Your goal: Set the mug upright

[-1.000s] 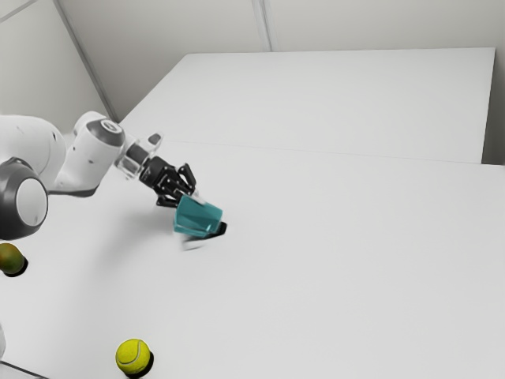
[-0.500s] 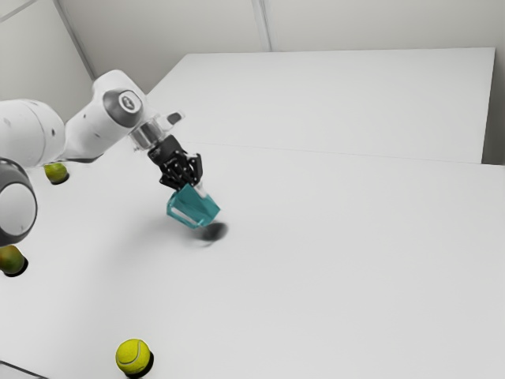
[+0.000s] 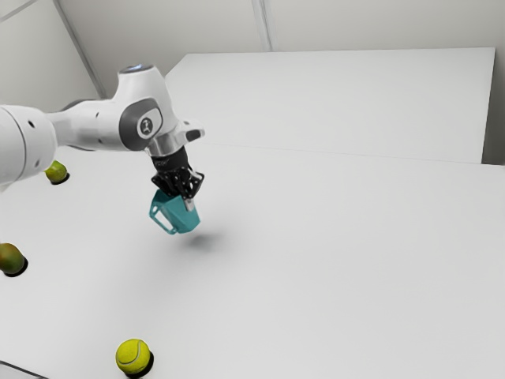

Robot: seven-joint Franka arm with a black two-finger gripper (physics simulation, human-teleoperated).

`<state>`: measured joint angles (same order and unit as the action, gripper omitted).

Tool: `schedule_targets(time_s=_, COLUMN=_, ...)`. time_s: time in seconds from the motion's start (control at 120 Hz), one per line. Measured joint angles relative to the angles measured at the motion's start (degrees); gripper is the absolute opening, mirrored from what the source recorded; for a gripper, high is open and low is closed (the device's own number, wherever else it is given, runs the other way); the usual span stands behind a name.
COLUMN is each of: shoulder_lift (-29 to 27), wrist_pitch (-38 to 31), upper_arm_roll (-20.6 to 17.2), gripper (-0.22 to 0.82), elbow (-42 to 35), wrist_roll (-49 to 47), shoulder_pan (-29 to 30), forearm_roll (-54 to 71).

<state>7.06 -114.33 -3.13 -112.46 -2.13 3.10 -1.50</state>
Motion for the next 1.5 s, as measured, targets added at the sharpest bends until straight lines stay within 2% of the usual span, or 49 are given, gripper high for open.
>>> schedule_targets(time_s=0.233, shoulder_lift=-1.6, wrist_pitch=-4.5, upper_arm_roll=-0.5, gripper=-0.18, elbow=-4.7, wrist_roll=-5.7, shoulder_pan=-0.6, forearm_roll=1.4)
schedule_targets(time_s=0.808, shoulder_lift=3.1, wrist_pitch=-8.5, upper_arm_roll=-0.5, gripper=-0.18, elbow=-5.3, wrist_roll=-13.6, shoulder_pan=-0.8, forearm_roll=2.5)
schedule_targets(time_s=0.992, shoulder_lift=3.2, wrist_pitch=-8.6, upper_arm_roll=-0.7, gripper=0.21, elbow=-5.4, wrist_roll=-14.4, shoulder_pan=-0.8, forearm_roll=2.1)
schedule_targets(time_s=1.108, shoulder_lift=2.1, wrist_pitch=-8.4, upper_arm_roll=-0.8, gripper=0.37, elbow=-5.3, wrist_roll=-14.7, shoulder_pan=-0.8, forearm_roll=2.0)
schedule_targets(time_s=1.275, shoulder_lift=-0.4, wrist_pitch=-7.9, upper_arm_roll=-1.2, gripper=0.50, elbow=-5.3, wrist_roll=-15.1, shoulder_pan=-1.3, forearm_roll=2.0)
schedule_targets(time_s=1.5, shoulder_lift=-5.3, wrist_pitch=-5.5, upper_arm_roll=-1.3, gripper=0.57, elbow=-4.3, wrist_roll=-15.4, shoulder_pan=-2.0, forearm_roll=2.6)
